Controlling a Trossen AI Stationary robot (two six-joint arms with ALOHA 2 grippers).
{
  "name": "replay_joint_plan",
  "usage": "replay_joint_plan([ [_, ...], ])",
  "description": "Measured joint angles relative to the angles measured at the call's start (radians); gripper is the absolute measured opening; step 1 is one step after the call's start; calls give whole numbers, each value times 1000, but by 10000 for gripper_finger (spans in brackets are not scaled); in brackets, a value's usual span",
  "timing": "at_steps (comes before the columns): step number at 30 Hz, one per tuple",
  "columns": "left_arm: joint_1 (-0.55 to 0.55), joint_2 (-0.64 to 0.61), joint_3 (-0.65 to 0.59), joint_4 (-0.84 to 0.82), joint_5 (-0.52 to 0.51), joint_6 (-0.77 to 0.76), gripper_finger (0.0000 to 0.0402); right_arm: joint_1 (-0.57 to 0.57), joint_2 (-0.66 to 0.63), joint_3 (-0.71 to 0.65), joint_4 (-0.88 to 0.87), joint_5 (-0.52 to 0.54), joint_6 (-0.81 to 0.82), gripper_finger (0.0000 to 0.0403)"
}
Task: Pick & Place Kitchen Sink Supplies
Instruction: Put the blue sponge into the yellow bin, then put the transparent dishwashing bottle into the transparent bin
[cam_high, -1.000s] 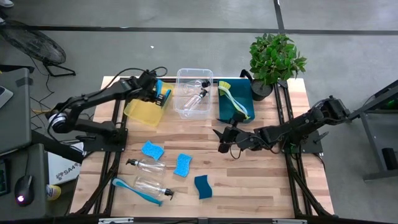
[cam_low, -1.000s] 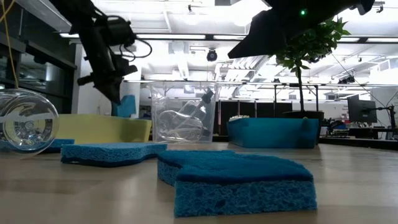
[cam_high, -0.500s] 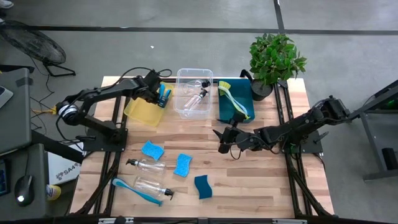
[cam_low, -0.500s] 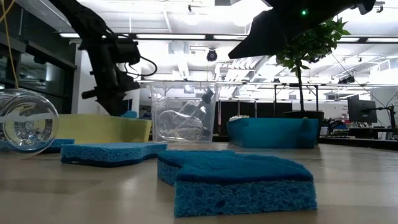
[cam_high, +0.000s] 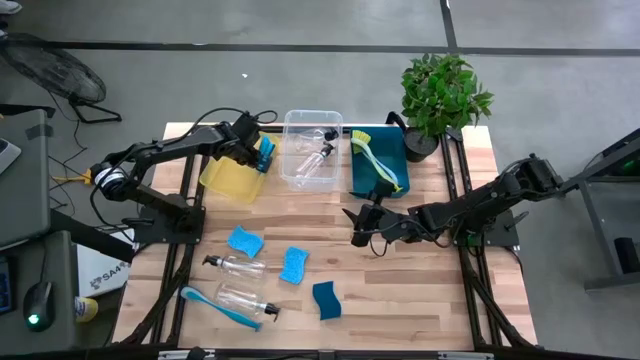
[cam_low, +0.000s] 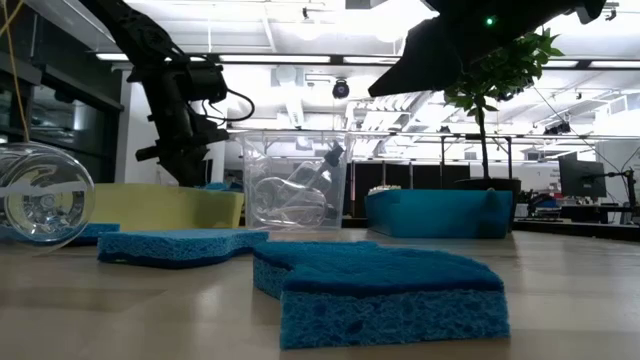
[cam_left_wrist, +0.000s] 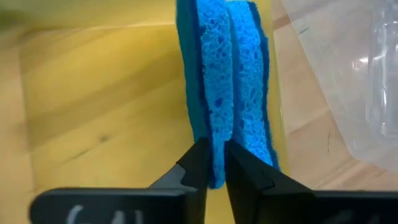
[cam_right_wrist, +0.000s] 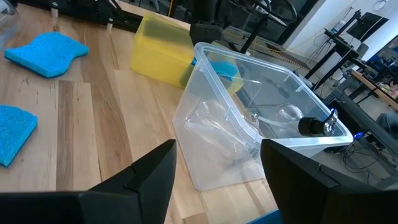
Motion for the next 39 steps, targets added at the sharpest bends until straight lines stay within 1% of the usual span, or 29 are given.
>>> replay_joint_plan([
  [6, 0, 0, 0, 0, -1, -2, 91, 0, 0, 0, -21, -7, 16, 227],
  [11, 0, 0, 0, 0, -13, -3, 113, 0, 0, 0, -22, -7, 17, 227],
  [16, 0, 0, 5, 2, -4, -1, 115, 0, 0, 0, -22, -7, 17, 227],
  [20, 0, 0, 38, 2, 34, 2, 115, 0, 0, 0, -23, -7, 16, 227],
  [25, 0, 0, 81, -12, 41, 2, 115, 0, 0, 0, -25, -7, 17, 227],
  [30, 0, 0, 122, -64, 43, 1, 115, 0, 0, 0, -27, -7, 17, 227],
  [35, -3, -7, 150, -125, 82, 1, 115, 0, 0, 0, -27, -7, 17, 227],
  [39, -50, -31, 150, -147, 68, -2, 115, 0, 0, 0, -34, -7, 17, 227],
])
